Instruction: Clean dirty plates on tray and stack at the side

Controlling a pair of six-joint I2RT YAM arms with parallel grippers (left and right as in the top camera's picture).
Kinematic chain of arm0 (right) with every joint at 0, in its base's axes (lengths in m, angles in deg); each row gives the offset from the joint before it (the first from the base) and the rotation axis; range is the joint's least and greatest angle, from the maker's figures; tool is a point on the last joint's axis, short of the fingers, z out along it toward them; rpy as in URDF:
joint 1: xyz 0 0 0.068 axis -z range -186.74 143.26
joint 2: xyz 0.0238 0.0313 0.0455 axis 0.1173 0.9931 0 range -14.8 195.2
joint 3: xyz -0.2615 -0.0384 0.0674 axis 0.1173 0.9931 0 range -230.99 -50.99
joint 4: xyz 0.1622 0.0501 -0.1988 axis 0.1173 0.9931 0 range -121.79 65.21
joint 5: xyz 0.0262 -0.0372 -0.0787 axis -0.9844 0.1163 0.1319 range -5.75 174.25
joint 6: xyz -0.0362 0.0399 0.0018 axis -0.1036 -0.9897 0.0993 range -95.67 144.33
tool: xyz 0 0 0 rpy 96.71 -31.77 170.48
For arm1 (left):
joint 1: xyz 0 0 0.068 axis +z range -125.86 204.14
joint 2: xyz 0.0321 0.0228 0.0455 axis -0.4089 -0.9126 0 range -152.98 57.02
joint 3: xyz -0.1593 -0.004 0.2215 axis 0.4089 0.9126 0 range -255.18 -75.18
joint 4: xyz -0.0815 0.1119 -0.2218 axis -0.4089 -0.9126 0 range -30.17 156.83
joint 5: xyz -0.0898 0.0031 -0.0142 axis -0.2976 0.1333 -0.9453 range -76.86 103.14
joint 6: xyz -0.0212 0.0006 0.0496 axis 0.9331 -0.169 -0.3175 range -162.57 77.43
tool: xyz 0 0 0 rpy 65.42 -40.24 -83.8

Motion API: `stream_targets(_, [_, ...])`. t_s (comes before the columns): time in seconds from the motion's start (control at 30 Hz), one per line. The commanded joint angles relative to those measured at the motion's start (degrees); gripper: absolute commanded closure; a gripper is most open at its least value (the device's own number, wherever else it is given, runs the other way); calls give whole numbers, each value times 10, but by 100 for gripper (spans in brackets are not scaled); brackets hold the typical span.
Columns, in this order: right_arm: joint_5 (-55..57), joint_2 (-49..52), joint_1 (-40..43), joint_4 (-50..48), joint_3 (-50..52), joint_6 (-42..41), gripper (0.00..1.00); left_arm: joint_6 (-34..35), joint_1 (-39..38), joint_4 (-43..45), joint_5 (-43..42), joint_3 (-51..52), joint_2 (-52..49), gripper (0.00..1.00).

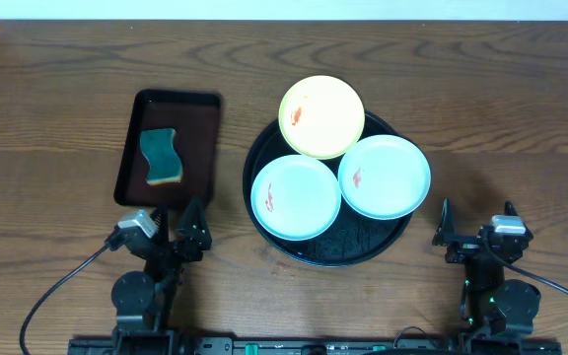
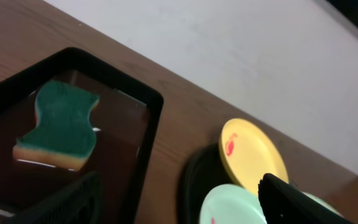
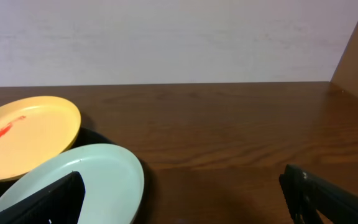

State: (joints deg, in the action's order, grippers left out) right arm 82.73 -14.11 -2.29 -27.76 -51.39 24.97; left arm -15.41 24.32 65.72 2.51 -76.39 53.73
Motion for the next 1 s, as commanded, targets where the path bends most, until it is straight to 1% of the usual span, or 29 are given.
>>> stream_targets(0.0, [0,-2,6,2,1,1,1,-19,-3,-18,-18,9,-18,19])
stream_targets(0.17, [0,-2,6,2,1,1,1,-17,-3,-18,-20,9,-32,18])
stream_targets(0.3, [0,-2,6,2,1,0,1,-17,-3,10,-54,8,-32,19])
stream_targets(0.37, [0,-2,6,2,1,1,1,-40,-3,26,-74,2,-32,18])
stream_targets(0.43, [0,-2,6,2,1,0,1,-87,-3,27,-100,-13,-32,19])
stream_targets(0.57, [0,-2,6,2,1,0,1,-125,-3,20,-101,-46,-32,19])
stream_targets(0.67, [0,-2,6,2,1,1,1,-170,-3,-12,-92,-94,-37,19])
stream_targets(0.77, [0,-2,6,2,1,1,1,-218,-3,-76,-49,-169,-61,19])
stream_targets(0.87, [0,-2,6,2,1,0,1,-268,-3,-148,-15,-272,-134,18])
stream_targets(0.97, [0,-2,6,2,1,1,1,-273,-3,-192,-12,-338,-209,18])
